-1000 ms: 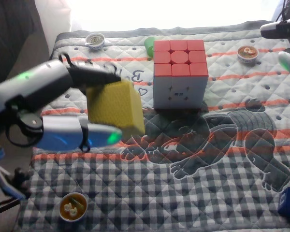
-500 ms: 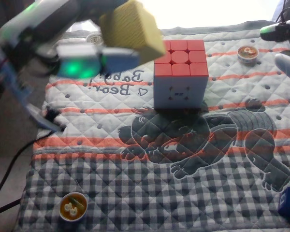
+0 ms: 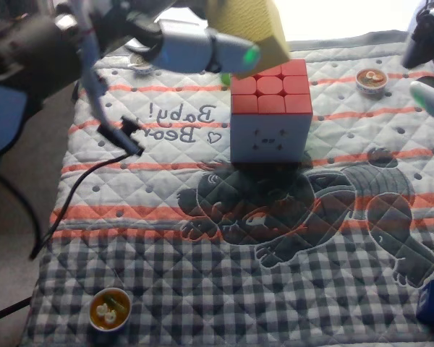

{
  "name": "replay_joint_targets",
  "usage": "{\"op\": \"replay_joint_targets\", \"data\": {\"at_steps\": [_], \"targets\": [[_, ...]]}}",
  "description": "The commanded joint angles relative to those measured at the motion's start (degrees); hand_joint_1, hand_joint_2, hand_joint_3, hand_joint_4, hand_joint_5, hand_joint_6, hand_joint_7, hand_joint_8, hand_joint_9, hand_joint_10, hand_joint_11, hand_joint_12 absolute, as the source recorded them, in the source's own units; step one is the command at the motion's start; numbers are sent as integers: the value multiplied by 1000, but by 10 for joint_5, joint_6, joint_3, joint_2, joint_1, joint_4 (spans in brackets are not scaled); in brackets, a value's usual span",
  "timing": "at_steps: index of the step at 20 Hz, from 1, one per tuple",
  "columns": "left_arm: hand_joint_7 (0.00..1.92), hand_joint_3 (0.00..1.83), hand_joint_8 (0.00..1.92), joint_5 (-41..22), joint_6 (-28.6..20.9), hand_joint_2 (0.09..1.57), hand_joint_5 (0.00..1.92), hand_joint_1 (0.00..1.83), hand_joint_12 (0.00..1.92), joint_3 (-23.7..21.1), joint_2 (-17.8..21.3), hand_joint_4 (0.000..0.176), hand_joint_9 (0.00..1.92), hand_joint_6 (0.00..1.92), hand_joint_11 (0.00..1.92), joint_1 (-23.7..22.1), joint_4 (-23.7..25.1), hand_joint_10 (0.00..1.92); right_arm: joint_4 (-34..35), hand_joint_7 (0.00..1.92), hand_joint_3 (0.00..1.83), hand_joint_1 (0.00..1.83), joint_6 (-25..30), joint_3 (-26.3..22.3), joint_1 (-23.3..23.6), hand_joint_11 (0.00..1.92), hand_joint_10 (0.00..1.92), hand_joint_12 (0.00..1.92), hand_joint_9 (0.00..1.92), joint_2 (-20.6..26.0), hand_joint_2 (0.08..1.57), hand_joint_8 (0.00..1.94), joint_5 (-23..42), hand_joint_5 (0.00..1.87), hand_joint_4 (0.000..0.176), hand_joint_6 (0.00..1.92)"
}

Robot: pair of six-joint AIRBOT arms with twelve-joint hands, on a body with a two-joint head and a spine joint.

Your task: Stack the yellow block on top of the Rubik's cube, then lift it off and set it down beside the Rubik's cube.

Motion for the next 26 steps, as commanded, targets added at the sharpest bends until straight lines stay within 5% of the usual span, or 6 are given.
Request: {"op": "replay_joint_targets", "data": {"at_steps": [1, 6, 13, 16, 20, 26], "targets": [[760, 0, 52, 39, -4, 1128, 956, 1152, 1287, 8, -9, 0, 332, 1024, 0, -11, 4, 378, -6, 584, 0, 667, 3, 4, 3, 126, 1222, 1755, 447, -1, 1332, 1051, 71, 500, 0, 1029], [435, 1, 1, -17, -4, 1162, 885, 1136, 678, 48, -47, 0, 170, 1132, 0, -22, 6, 203, -8, 591, 0, 892, 4, 7, 7, 107, 1145, 1709, 492, -3, 1342, 1078, 71, 570, 0, 1460], [614, 0, 33, -51, -4, 1175, 859, 1066, 1412, 65, -59, 0, 75, 1168, 0, -28, 17, 749, -9, 579, 0, 729, 4, 9, 9, 96, 1129, 1702, 495, -5, 1295, 1080, 71, 553, 0, 998], [524, 0, 18, -52, -4, 1023, 665, 872, 1566, 66, -60, 17, 0, 209, 0, -30, 17, 960, -9, 599, 4, 946, 4, 9, 9, 145, 1151, 1714, 512, -5, 1346, 1063, 71, 579, 0, 1583], [429, 0, 1, -56, -4, 932, 527, 778, 1509, 71, -63, 26, 0, 9, 0, -29, 13, 842, -9, 608, 0, 972, 4, 9, 10, 114, 1176, 1725, 506, -5, 1341, 1070, 71, 589, 0, 1568], [309, 0, 0, -47, -4, 914, 129, 743, 1388, 70, -63, 176, 0, 0, 0, -23, 8, 499, -9, 581, 0, 965, 4, 10, 10, 110, 1200, 1740, 488, -5, 1345, 1095, 71, 583, 0, 1577]]}}
